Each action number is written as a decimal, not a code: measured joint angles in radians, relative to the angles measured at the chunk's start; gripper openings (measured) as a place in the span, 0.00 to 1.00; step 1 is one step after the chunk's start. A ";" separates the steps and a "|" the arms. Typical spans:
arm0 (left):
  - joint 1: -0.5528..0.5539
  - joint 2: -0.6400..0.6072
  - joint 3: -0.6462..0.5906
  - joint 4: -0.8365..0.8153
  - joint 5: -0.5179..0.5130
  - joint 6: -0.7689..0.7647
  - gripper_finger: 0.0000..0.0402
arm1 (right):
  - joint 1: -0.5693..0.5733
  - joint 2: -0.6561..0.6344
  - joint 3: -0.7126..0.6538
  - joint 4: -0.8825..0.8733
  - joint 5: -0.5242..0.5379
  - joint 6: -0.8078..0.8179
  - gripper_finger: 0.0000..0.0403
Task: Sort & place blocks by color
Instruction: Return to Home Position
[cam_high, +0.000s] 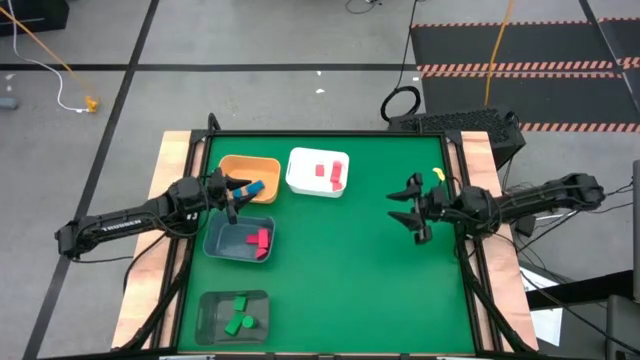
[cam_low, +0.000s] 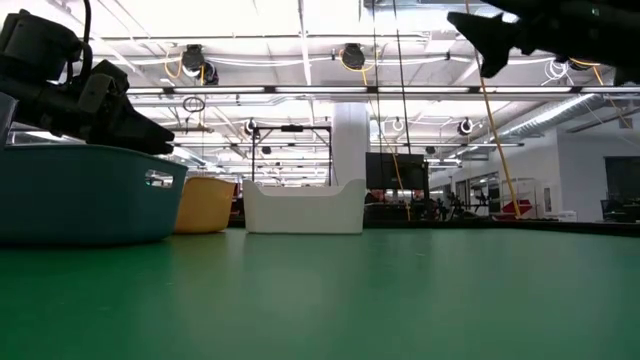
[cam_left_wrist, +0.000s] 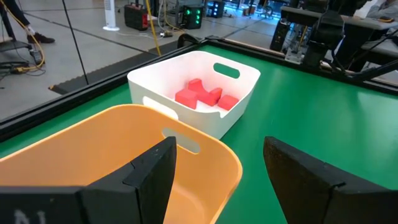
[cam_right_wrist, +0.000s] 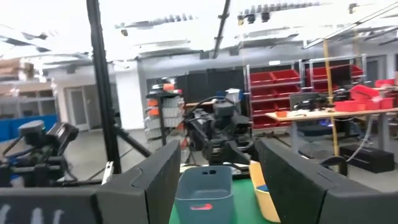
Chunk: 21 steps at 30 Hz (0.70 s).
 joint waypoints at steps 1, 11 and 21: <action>0.000 0.000 0.000 0.000 0.000 0.000 0.60 | -0.008 -0.021 -0.015 0.000 0.000 0.004 0.52; 0.000 0.000 0.000 0.000 0.000 0.000 0.60 | -0.080 -0.175 -0.125 -0.011 -0.003 0.067 0.52; 0.000 0.000 0.000 0.000 0.000 0.000 0.60 | -0.125 -0.284 -0.165 -0.076 -0.003 0.128 0.52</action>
